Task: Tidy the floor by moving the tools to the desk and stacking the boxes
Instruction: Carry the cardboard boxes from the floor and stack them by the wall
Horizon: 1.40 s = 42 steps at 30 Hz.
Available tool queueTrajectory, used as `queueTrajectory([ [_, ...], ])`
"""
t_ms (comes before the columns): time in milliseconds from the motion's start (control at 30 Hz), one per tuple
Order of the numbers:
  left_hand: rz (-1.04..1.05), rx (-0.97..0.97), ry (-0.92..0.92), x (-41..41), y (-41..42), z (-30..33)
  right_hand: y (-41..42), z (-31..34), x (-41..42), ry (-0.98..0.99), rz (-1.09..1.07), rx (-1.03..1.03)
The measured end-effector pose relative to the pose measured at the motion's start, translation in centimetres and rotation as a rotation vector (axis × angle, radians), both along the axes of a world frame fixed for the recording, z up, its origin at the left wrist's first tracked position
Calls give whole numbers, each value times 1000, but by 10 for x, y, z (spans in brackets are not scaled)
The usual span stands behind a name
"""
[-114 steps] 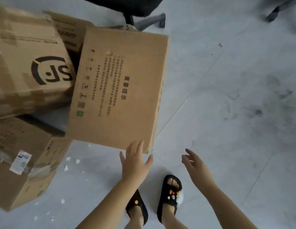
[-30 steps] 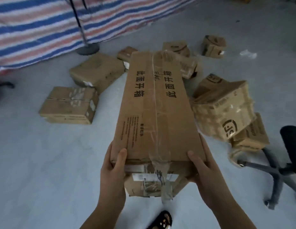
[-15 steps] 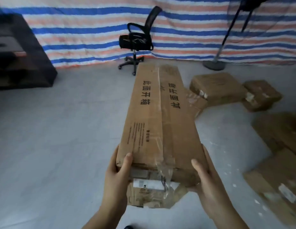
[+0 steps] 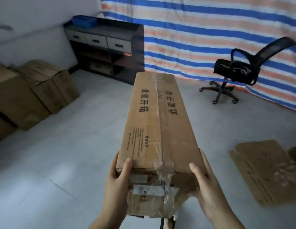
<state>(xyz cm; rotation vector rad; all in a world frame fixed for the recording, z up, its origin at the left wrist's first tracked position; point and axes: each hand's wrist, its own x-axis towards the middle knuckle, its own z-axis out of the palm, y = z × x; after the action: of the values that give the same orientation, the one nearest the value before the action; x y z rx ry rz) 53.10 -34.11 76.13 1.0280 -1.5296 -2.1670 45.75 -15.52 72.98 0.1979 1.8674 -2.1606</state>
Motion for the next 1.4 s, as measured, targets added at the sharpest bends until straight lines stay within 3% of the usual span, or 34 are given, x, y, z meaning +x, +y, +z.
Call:
queueTrajectory([
  [167,184,58,14,-92,-27,10,-42,11,-124,-69,191,8],
  [533,425,15,45,-257,-149,3,-197,11,-336,27,523,31],
  [967,435,53,86,-448,-399,11,-452,11,-541,-25,534,57],
  [1400,652,44,60,-690,-598,-10,-686,0,-806,-62,785,75],
])
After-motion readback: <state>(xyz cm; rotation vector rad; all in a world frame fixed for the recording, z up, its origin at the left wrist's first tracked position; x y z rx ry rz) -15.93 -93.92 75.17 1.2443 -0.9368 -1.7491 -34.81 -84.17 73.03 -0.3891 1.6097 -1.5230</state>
